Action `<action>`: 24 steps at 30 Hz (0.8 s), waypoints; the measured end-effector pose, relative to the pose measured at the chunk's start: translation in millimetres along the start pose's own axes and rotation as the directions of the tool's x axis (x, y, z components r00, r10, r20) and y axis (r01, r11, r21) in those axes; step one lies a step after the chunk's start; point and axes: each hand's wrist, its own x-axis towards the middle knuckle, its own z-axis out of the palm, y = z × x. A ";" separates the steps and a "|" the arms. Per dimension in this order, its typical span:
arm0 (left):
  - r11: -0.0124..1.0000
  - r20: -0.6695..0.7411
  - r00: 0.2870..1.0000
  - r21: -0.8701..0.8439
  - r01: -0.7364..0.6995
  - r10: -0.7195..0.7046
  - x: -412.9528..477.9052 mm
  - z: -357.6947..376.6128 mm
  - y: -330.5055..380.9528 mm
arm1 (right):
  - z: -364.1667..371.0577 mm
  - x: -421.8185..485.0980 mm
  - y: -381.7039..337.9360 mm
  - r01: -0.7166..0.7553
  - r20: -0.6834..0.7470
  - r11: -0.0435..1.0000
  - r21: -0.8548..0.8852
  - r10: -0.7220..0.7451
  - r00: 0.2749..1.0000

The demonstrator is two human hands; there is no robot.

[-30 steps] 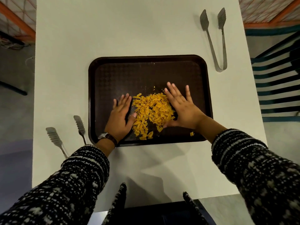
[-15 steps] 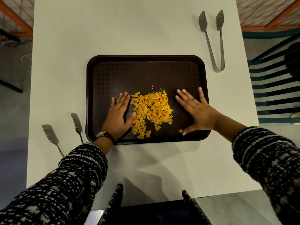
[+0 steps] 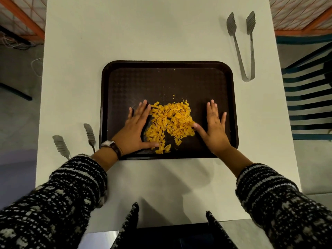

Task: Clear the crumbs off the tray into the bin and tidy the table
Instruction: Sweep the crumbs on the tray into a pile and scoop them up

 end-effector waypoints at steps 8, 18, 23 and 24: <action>0.886 0.192 0.964 0.392 -0.246 0.182 -1.4 -7.1 -27.8 | 17.2 0.5 -1.9 -0.052 -0.051 0.967 -0.249 0.041 0.998; 0.900 0.117 0.979 0.387 -0.202 0.169 43.4 6.2 18.4 | 19.7 1.8 -0.7 -0.076 -0.054 0.956 -0.283 0.063 0.997; 0.877 0.124 0.966 0.407 -0.257 0.226 21.9 5.5 16.6 | 19.5 1.6 -0.7 -0.075 -0.061 0.959 -0.272 0.061 0.996; 0.868 0.121 0.966 0.425 -0.257 0.227 17.8 7.5 17.0 | 19.4 1.3 -0.5 -0.074 -0.062 0.960 -0.269 0.060 0.996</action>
